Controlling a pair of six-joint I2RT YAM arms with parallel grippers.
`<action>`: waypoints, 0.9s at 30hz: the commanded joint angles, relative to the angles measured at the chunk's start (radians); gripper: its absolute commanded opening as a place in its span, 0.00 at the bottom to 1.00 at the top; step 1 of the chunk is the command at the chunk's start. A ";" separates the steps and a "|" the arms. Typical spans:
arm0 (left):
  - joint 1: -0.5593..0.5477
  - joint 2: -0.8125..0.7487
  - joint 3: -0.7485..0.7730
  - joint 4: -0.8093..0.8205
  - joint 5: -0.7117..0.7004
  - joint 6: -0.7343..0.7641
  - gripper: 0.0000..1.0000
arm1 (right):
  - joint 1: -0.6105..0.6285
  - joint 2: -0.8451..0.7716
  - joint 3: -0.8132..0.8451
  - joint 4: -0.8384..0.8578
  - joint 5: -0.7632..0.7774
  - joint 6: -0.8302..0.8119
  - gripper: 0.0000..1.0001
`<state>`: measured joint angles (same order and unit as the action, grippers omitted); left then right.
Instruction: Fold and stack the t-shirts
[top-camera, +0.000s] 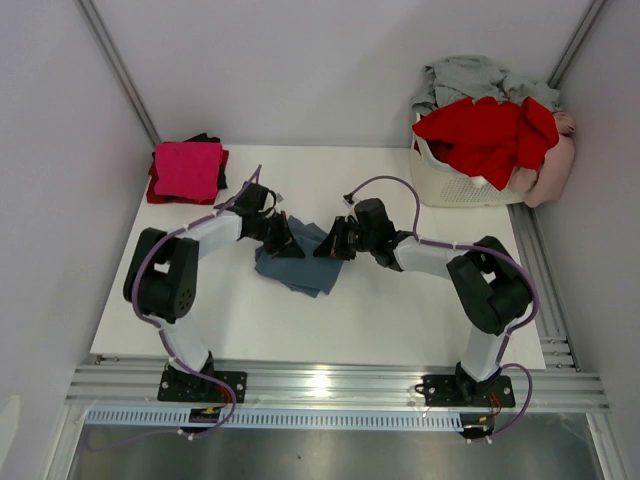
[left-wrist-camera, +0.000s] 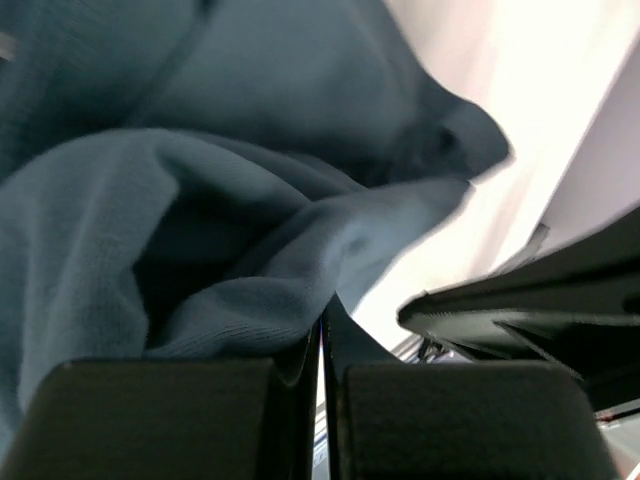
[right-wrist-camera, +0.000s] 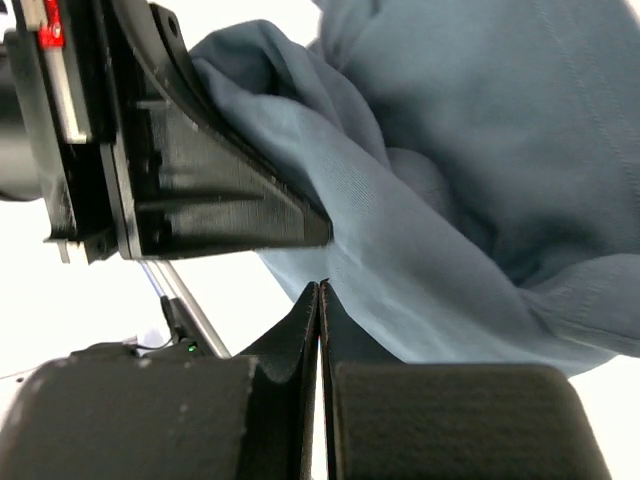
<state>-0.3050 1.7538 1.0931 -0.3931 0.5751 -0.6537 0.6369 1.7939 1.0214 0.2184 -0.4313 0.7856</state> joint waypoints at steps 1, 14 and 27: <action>0.024 0.062 0.082 -0.070 -0.038 0.012 0.01 | 0.001 0.032 0.051 0.027 0.014 -0.003 0.00; 0.136 0.292 0.266 -0.164 0.017 -0.015 0.00 | 0.001 0.035 0.078 -0.004 0.028 -0.028 0.00; 0.136 0.308 0.173 -0.109 0.042 -0.069 0.01 | 0.001 0.094 0.128 -0.013 0.031 0.003 0.00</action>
<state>-0.1734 2.0624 1.3376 -0.5167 0.6529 -0.6922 0.6369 1.8748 1.1007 0.1974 -0.4145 0.7822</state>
